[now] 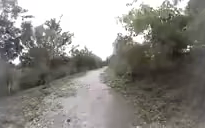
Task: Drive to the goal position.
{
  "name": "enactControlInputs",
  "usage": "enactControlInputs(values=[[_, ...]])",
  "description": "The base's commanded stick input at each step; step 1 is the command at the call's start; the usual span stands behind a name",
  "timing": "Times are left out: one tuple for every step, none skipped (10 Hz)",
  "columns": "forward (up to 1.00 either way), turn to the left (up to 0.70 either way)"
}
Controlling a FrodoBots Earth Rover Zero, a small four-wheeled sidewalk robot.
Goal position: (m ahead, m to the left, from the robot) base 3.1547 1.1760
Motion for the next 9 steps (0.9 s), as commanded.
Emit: enactControlInputs(values=[[0.70,0.01],[0.70,0.01],[0.70,0.01],[0.70,0.01],[0.70,0.01],[0.70,0.01],[0.70,0.01],[0.70,0.01],[0.70,0.01]])
